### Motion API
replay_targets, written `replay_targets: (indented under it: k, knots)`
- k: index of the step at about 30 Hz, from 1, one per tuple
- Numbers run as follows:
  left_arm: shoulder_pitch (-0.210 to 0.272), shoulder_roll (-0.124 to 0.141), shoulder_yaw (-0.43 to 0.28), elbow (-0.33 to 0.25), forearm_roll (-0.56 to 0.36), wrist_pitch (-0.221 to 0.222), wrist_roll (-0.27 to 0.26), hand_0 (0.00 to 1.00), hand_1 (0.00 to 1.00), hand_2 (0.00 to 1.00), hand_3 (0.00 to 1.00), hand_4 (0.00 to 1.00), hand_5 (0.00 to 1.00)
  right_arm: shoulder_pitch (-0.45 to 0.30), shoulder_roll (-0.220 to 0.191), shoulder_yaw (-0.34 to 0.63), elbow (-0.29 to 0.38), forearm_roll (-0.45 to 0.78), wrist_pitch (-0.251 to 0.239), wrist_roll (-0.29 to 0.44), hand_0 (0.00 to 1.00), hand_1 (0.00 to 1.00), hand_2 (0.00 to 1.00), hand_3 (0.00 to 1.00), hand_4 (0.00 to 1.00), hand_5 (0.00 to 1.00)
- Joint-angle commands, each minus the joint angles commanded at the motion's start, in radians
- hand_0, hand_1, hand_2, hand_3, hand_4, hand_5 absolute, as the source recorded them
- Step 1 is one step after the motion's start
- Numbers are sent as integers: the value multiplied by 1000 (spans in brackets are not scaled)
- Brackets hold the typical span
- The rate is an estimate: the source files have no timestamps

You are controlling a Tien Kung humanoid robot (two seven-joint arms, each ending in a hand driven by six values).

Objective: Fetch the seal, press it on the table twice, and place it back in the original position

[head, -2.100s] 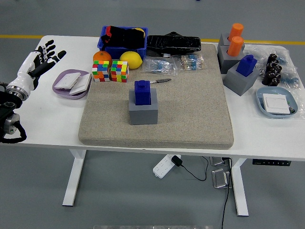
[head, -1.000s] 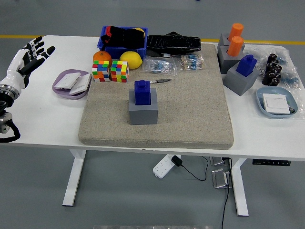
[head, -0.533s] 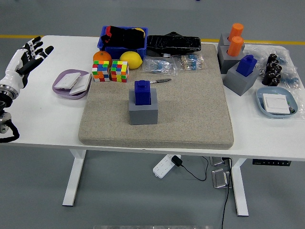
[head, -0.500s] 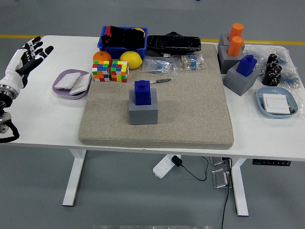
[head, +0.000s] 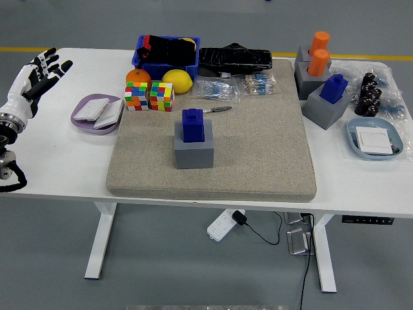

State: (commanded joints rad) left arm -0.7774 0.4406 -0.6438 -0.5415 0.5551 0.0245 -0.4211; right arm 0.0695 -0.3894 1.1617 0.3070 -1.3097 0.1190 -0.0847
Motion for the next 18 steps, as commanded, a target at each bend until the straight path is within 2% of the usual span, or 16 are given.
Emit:
replay_targets:
  k: [18]
  knots:
    - [2, -4, 7, -2, -2, 0, 2, 984, 951, 955, 959, 983, 576, -4, 4, 0, -2, -1, -1, -1, 775, 672, 675, 683, 821, 578]
